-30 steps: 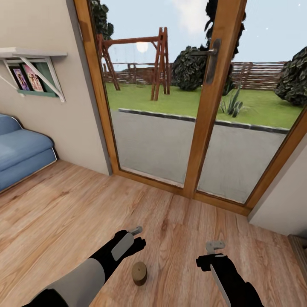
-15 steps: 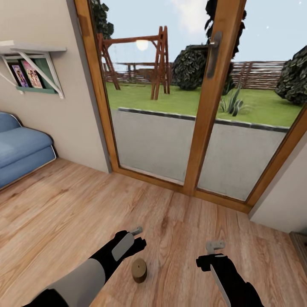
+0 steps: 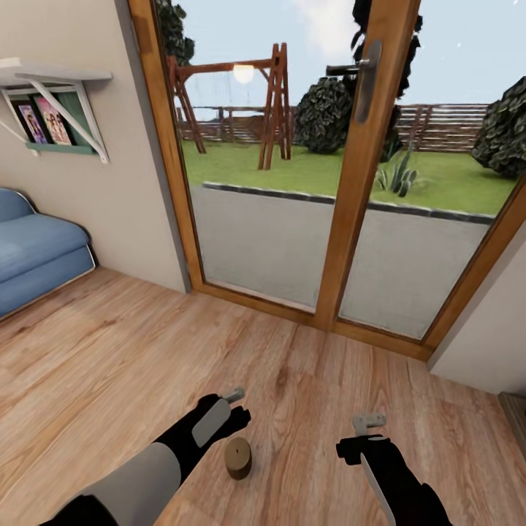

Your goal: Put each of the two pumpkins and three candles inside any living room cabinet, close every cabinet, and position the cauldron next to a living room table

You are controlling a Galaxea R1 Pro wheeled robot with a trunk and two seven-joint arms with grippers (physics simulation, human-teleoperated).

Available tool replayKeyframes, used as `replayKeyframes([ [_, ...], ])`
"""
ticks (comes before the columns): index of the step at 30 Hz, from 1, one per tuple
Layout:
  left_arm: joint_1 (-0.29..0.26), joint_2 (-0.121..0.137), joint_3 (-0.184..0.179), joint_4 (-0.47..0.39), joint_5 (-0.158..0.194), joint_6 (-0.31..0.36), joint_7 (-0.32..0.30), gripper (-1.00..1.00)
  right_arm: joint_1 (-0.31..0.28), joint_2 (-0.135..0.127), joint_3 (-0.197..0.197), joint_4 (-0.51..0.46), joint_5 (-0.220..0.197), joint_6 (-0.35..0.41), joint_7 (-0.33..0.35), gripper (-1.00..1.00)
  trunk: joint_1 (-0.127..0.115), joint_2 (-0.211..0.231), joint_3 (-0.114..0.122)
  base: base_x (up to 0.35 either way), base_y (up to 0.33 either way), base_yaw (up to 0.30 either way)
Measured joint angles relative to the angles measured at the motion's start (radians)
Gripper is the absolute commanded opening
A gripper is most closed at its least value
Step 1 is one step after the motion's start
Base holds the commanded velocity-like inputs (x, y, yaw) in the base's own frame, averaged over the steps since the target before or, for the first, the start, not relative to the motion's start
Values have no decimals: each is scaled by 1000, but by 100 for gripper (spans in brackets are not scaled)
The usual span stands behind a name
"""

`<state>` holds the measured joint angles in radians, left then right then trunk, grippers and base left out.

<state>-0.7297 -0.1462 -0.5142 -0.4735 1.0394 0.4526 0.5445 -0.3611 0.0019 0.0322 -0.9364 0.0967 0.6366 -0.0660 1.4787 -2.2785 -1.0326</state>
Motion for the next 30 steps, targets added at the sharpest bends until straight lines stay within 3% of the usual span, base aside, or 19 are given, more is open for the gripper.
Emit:
replayKeyframes([
  [19, -2, -3, -1, -12, 1, 2, 0, 100, -1, -2, -1, -10, 1, 1, 12, 100, 73, -133, -60, 0, 0, 0],
  [21, -2, -3, -1, -12, 1, 2, 0, 100, -1, -4, -2, -26, 0, 1, 53, 100, 80, -147, -66, 0, 0, 0],
  [23, -2, -3, -2, -13, 1, 1, 0, 100, -1, -6, -8, -108, -2, 2, 177, 100, 88, -161, -72, 0, 0, 0],
  [25, -2, -3, -2, -13, 1, 1, 0, 100, -1, -7, -43, -212, -3, 6, 306, 100, 96, -175, -78, 0, 0, 0],
  [27, -2, -3, -3, -13, 1, 2, 0, 100, -1, -2, -129, -310, -7, 10, 405, 100, 103, -189, -85, 0, 0, 0],
  [30, -2, -3, -3, -13, 1, 2, 0, 100, -1, 1, -236, -389, -35, 12, 486, 100, 115, -210, -94, 0, 0, 0],
])
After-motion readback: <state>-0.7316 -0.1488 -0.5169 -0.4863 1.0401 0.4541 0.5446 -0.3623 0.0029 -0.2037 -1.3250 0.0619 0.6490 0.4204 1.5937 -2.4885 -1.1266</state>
